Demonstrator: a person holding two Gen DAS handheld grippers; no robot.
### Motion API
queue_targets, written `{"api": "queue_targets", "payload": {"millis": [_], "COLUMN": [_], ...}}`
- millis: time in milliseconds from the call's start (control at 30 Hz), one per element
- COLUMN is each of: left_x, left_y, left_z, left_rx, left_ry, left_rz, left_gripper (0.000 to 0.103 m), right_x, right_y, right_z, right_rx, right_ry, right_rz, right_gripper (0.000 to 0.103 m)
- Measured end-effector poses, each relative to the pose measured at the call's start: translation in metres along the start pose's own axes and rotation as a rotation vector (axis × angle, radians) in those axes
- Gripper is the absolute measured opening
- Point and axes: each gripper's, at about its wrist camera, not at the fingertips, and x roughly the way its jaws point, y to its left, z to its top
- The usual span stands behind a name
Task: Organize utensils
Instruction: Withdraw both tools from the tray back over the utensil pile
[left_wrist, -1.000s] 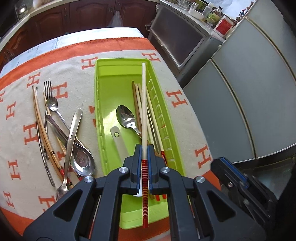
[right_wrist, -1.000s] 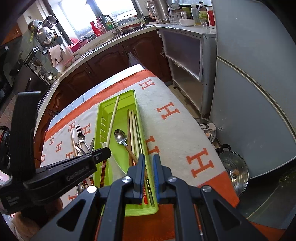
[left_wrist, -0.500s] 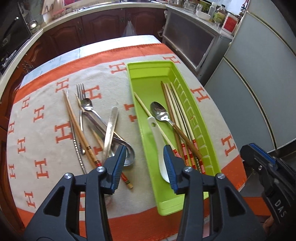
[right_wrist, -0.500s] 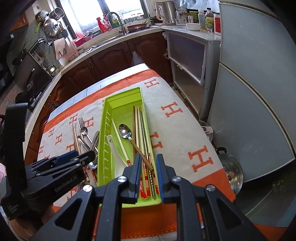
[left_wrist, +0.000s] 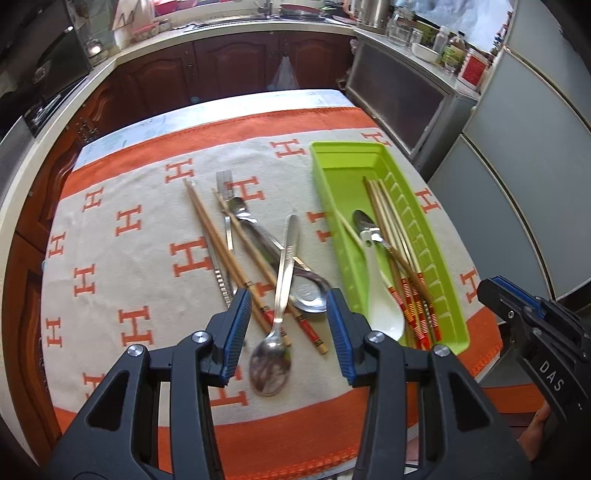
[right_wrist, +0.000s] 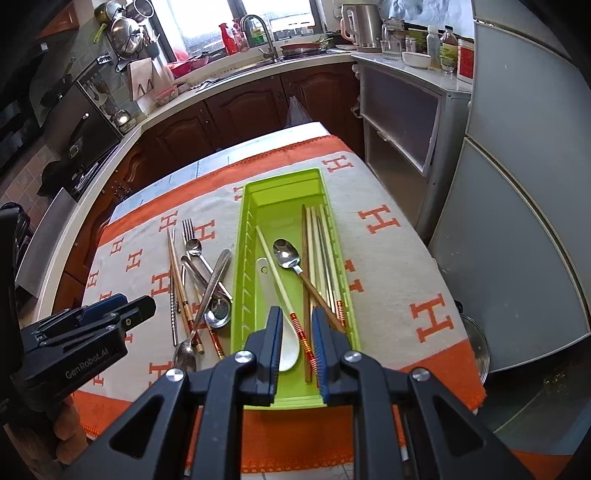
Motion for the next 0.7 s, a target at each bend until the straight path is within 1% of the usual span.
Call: {"api": "queue_targets", "payload": {"millis": [100,200,367,467,600,700], "left_x": [-0.008,-0.017,-0.031,-0.036,-0.034,-0.024], "left_y": [0.028,0.057,0.11,0.14,0.169,0.179], "left_z": [-0.001,-0.003,-0.009,-0.012,-0.014,-0.012], "left_rx": [-0.059,-0.107,-0.171,-0.201,-0.255,-0.273], "left_ry": [-0.018,-0.041,-0.055,-0.058,-0.056,-0.045], "left_rz": [0.021,0.065,0.167,0.214,0.24,0.245], "left_gripper": [0.039,0.039,0.039,0.039,0.039,0.039], "right_x": [0.002,0.005,0.026,0.043,0.067,0.088], "right_y": [0.016,0.033,0.067,0.086,0.11,0.124], "right_z": [0.003,0.008,0.02,0.026,0.036,0.04], "right_rx": [-0.033,-0.06,-0.114,-0.145,-0.193,-0.222], "right_ry": [0.013,0.025,0.076,0.114,0.162,0.206], "right_rz": [0.032,0.078,0.168,0.2,0.226,0.255], "right_gripper": [0.016,0.016,0.016,0.016,0.016,0.016]}}
